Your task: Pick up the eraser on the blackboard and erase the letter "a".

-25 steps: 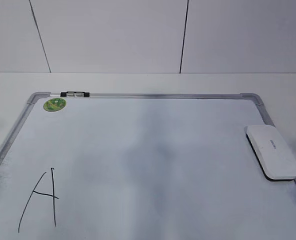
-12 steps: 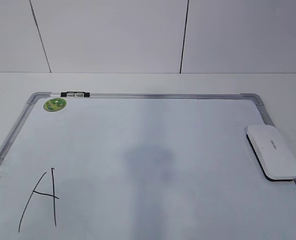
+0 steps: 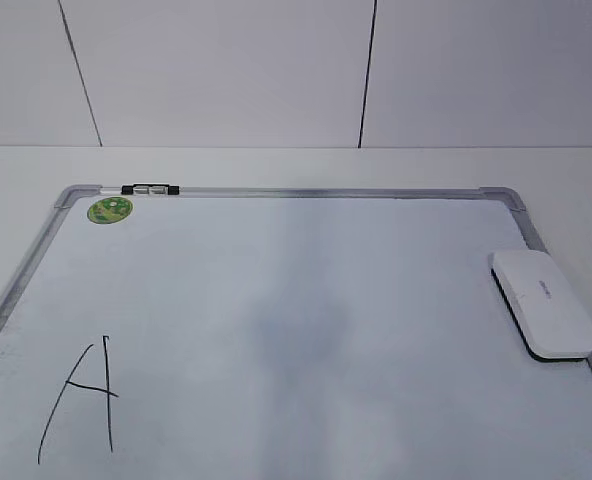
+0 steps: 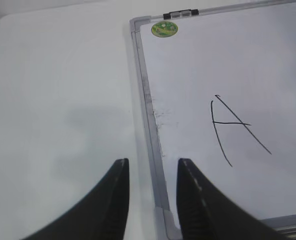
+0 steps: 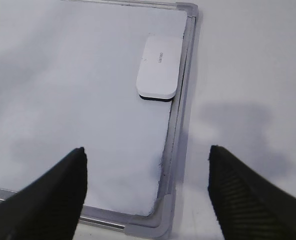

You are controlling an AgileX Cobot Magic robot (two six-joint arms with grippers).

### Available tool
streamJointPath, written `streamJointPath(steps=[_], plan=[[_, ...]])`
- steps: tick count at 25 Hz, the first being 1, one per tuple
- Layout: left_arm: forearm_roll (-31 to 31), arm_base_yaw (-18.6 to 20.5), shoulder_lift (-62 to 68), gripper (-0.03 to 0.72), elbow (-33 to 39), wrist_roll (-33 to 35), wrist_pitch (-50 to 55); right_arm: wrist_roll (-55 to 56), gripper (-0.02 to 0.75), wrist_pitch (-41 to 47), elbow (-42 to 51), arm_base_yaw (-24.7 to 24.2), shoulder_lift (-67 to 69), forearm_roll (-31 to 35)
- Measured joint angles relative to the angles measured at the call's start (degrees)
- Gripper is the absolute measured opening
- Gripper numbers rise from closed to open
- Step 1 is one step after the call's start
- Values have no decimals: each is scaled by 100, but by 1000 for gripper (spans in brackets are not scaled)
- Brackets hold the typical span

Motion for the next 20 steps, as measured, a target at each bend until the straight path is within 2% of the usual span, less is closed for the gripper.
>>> streamJointPath(steps=[20], plan=[[-220,0,-23,245,2,3,-1,0,580,-11,13,0,0,-51]])
